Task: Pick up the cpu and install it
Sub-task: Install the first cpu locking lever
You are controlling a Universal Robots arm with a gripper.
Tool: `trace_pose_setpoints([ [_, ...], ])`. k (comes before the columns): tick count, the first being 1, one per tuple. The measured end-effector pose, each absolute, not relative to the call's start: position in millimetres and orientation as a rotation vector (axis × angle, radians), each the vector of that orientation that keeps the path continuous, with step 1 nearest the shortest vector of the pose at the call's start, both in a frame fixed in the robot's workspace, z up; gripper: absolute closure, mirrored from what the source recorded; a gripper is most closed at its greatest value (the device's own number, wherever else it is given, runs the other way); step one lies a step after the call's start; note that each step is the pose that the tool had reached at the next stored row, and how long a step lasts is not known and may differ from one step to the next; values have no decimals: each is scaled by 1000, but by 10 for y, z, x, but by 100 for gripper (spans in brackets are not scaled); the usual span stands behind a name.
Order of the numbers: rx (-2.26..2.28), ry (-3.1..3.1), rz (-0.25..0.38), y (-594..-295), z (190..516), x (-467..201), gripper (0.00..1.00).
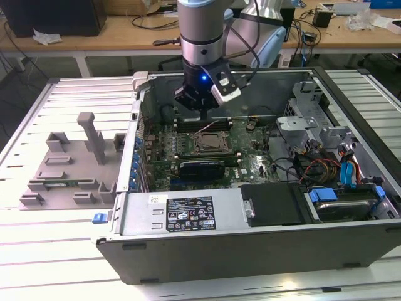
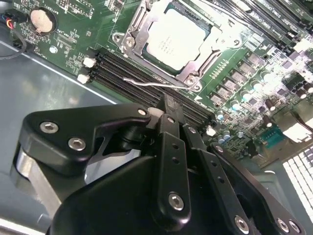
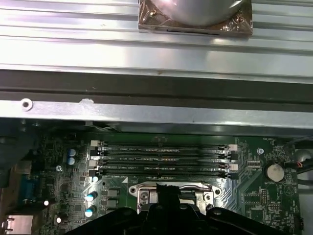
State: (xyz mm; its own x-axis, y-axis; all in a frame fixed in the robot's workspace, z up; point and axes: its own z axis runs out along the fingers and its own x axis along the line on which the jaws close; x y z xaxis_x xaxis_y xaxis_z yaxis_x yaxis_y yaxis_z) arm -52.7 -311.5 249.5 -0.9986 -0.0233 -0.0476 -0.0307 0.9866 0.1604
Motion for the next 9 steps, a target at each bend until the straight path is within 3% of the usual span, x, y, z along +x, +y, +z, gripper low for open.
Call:
trace_pose_setpoints([
  [9,-44,3069,247,-3116,2364,-520,89],
])
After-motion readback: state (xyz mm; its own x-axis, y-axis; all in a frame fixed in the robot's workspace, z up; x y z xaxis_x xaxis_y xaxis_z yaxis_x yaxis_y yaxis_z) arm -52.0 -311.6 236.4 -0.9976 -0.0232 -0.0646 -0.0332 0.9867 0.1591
